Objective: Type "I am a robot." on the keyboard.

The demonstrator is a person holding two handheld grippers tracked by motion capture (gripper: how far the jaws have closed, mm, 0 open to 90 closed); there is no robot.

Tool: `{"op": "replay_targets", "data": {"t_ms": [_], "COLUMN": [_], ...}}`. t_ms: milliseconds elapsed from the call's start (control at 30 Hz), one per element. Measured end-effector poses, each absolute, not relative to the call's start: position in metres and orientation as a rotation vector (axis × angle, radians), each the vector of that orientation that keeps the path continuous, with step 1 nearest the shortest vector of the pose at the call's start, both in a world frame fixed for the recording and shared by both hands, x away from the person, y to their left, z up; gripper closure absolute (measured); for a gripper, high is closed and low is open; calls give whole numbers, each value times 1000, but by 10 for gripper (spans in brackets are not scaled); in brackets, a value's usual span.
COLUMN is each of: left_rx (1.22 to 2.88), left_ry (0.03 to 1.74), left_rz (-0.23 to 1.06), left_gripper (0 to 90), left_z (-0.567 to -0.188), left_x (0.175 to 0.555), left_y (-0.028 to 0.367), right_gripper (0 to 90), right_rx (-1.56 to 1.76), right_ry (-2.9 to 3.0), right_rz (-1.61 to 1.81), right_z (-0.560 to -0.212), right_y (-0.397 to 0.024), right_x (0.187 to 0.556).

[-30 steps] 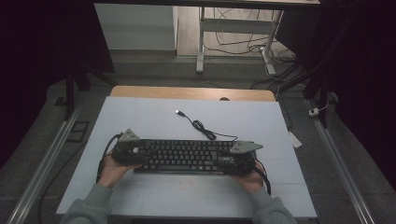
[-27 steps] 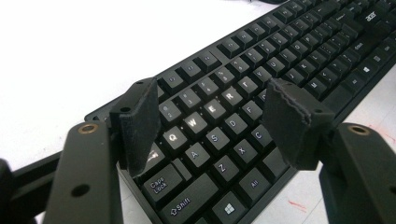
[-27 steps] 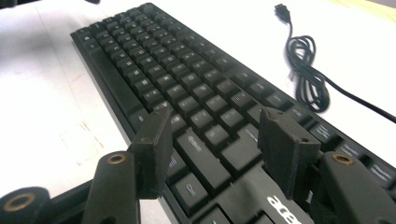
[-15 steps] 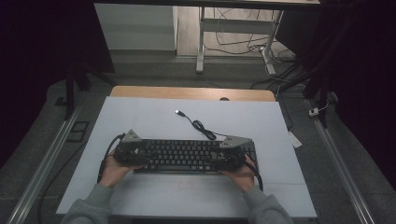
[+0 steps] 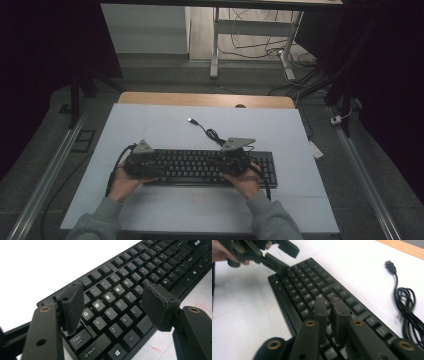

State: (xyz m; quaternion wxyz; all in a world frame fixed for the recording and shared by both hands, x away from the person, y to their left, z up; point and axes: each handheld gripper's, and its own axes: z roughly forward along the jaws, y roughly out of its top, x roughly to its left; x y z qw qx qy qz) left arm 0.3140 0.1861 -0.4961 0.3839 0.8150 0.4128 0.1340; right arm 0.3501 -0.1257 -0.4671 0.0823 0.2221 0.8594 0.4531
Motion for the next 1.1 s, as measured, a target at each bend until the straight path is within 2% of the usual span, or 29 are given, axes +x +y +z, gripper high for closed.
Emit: {"op": "replay_targets", "data": {"t_ms": [100,1100], "left_rx": [2080,2101], "left_ry": [1050,1041], "left_rz": [346,350], "left_gripper": [345,337], "left_z": [-496,-498], "left_x": [314,315], "left_y": [186,184], "right_gripper": [894,896], "right_rx": [666,617], "right_ry": [2568,2750], "right_rz": [1403,1204], "right_z": [-470,-508], "right_y": [-121,-88], "right_x": [351,356]}}
